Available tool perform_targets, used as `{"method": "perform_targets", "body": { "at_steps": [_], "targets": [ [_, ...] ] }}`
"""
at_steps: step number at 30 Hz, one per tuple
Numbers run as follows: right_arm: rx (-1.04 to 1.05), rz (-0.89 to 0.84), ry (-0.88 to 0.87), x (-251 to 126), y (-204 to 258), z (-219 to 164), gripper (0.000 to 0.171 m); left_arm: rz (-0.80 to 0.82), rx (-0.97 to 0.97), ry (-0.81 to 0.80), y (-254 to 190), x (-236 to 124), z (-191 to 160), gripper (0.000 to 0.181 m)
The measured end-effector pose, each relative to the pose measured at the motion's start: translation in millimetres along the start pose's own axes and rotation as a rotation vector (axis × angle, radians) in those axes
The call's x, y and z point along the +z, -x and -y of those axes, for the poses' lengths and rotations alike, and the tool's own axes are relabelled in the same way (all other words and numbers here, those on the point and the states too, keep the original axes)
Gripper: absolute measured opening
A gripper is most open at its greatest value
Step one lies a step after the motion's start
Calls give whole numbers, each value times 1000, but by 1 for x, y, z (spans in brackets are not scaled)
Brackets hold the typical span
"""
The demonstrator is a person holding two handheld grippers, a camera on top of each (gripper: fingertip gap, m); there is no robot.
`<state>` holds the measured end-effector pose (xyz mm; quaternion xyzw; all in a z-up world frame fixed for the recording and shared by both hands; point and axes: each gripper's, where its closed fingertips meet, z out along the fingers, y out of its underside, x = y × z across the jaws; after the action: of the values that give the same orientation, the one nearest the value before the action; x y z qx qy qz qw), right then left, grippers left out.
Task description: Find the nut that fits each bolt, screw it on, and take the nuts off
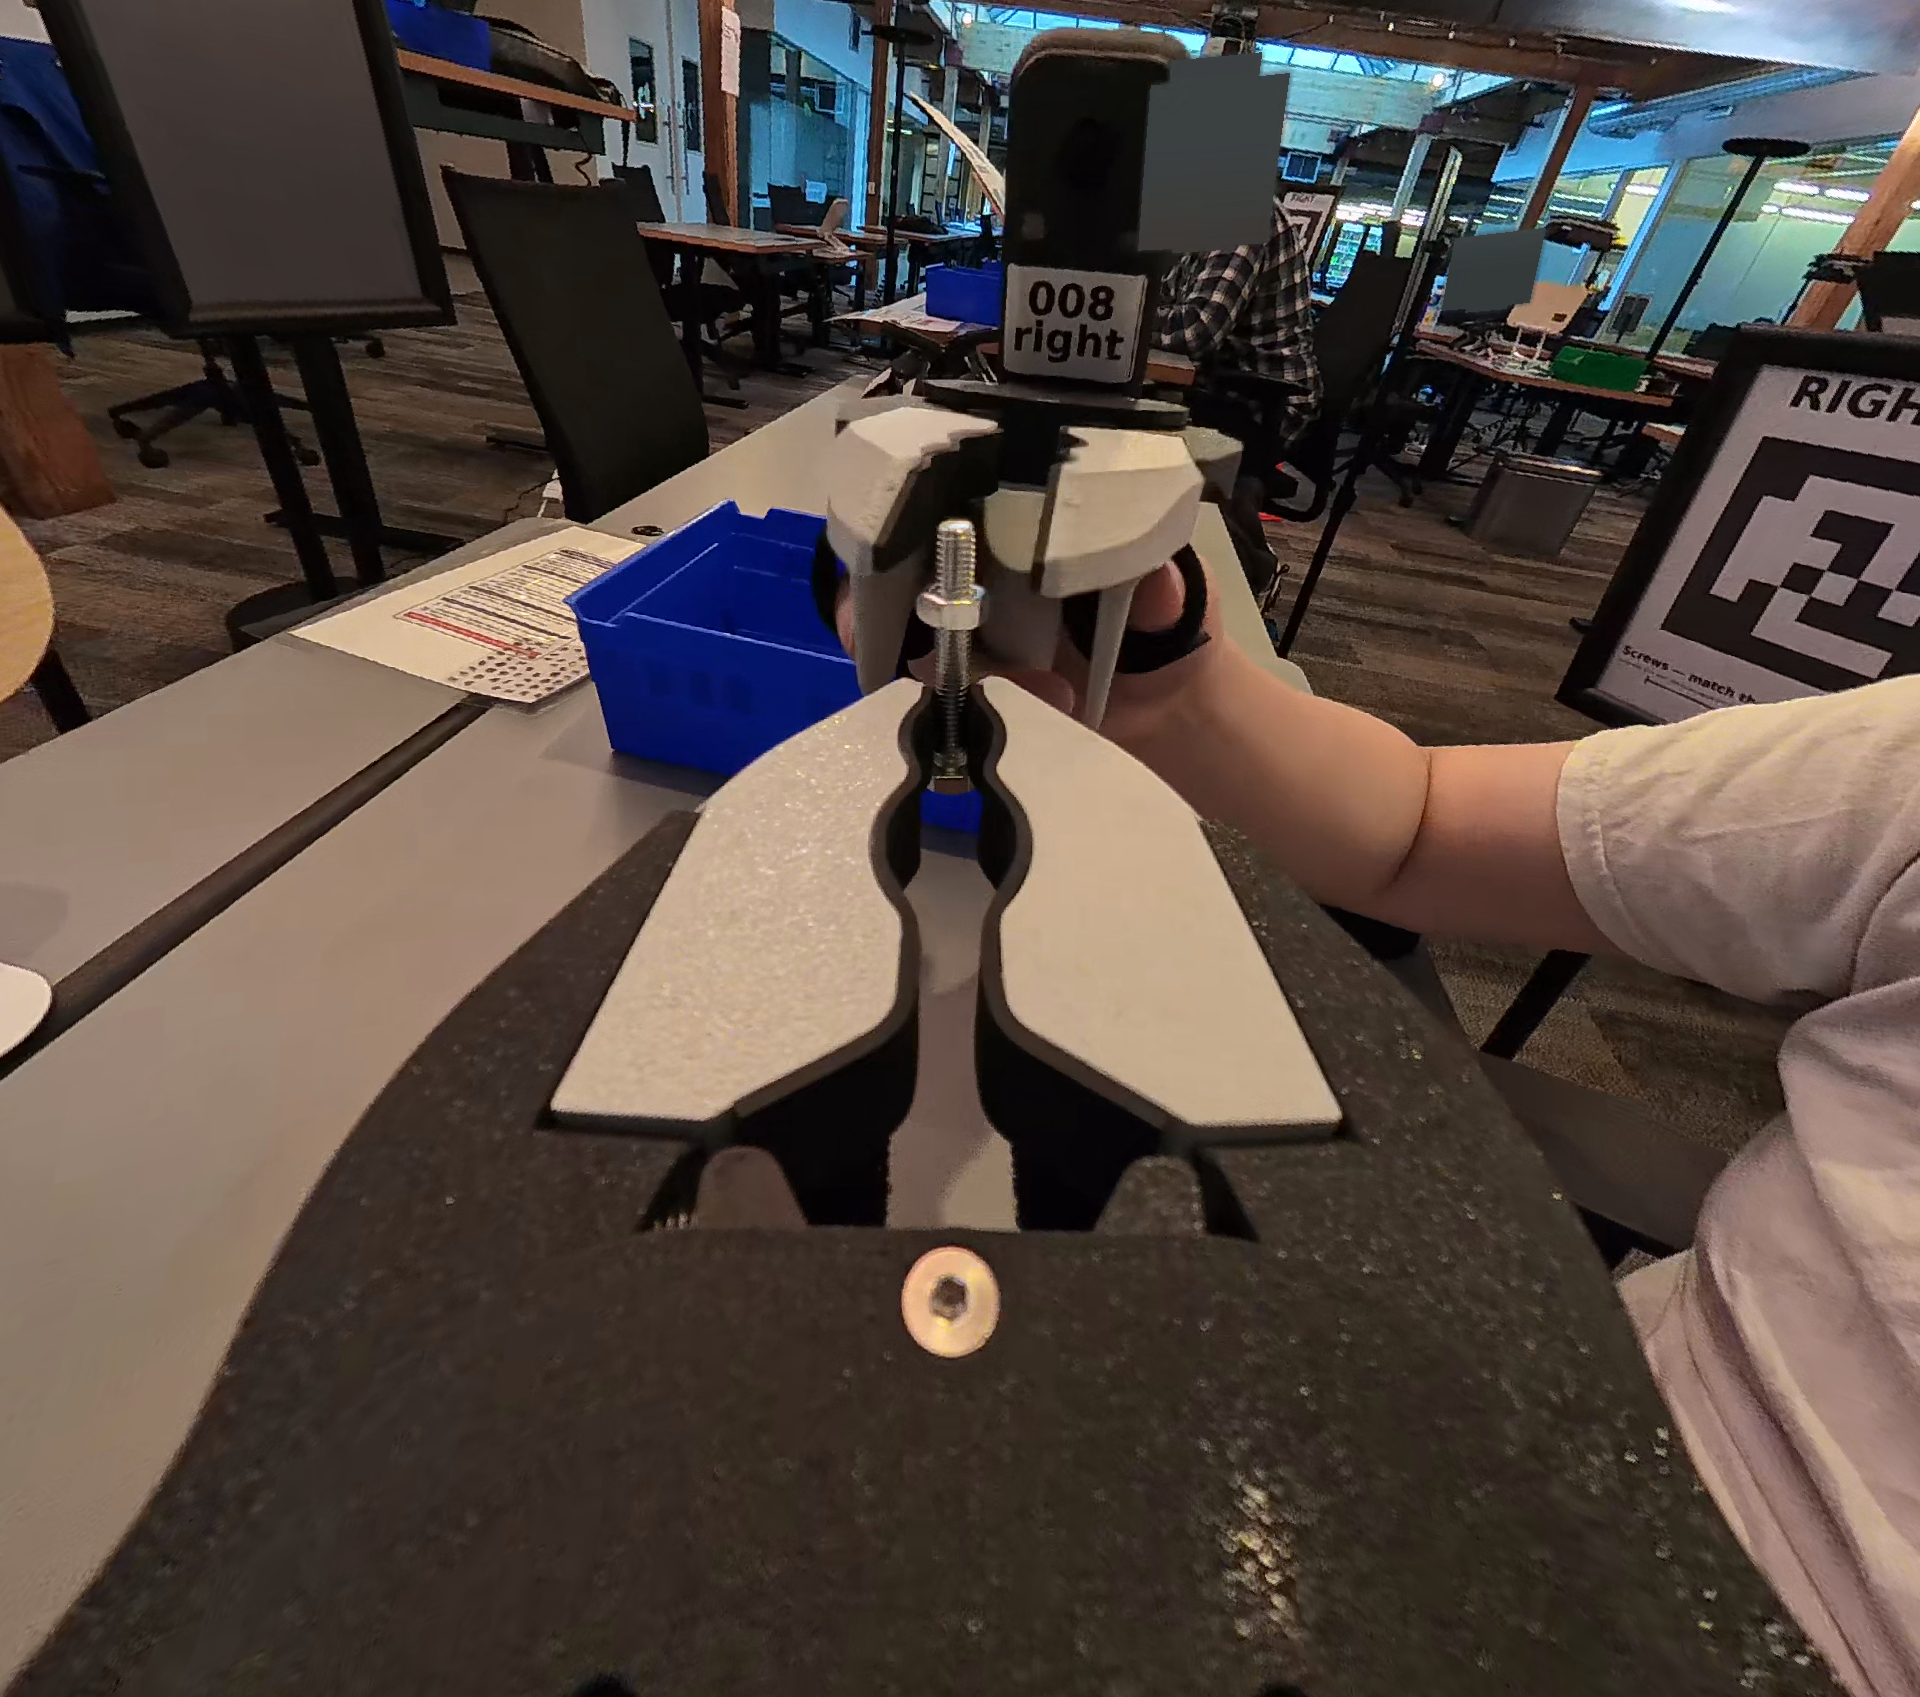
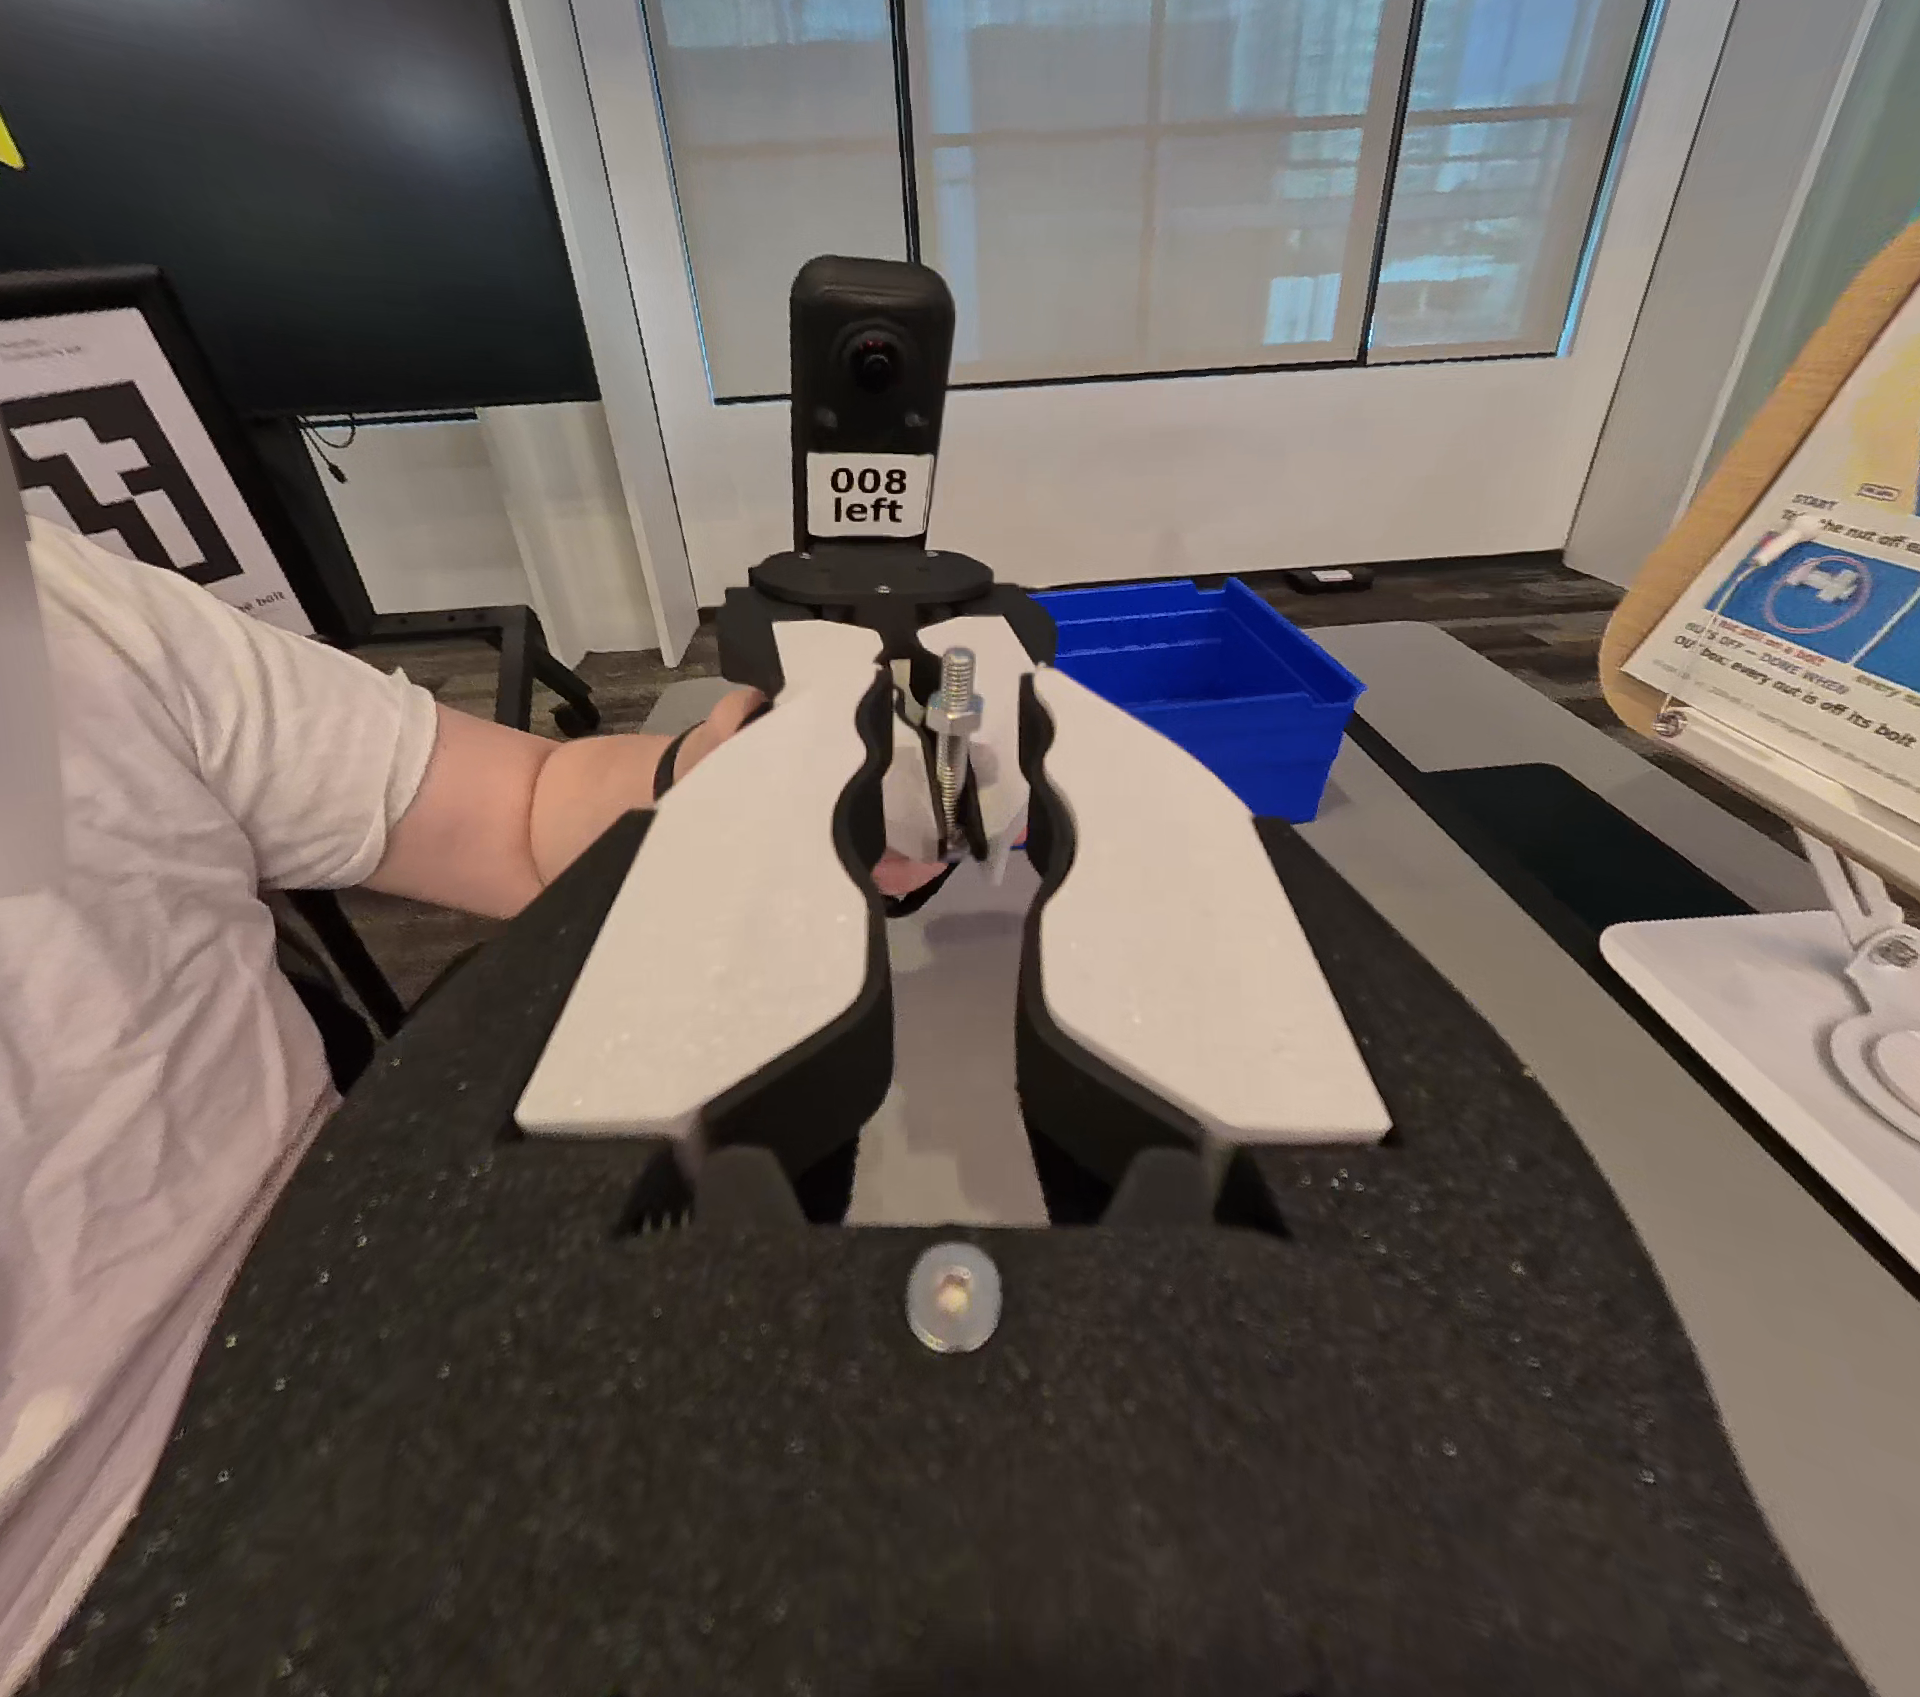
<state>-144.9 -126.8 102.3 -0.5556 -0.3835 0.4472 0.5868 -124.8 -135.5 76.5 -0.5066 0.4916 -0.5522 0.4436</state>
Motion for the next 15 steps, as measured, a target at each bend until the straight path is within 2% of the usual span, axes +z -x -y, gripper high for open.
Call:
{"method": "perform_targets", "body": {
  "at_steps": [3,9,15],
  "targets": [
    [-42,-38,55,1,-3,-6,22,-7,5,2,-3,2,0,4],
    [-37,-42,22,-12,-9,4,19,-8,-3,-23,-3,-2,6,4],
    [-45,-20,44,-3,1,0,22,-17,-12,-17,-5,1,3,4]
  ]
}}
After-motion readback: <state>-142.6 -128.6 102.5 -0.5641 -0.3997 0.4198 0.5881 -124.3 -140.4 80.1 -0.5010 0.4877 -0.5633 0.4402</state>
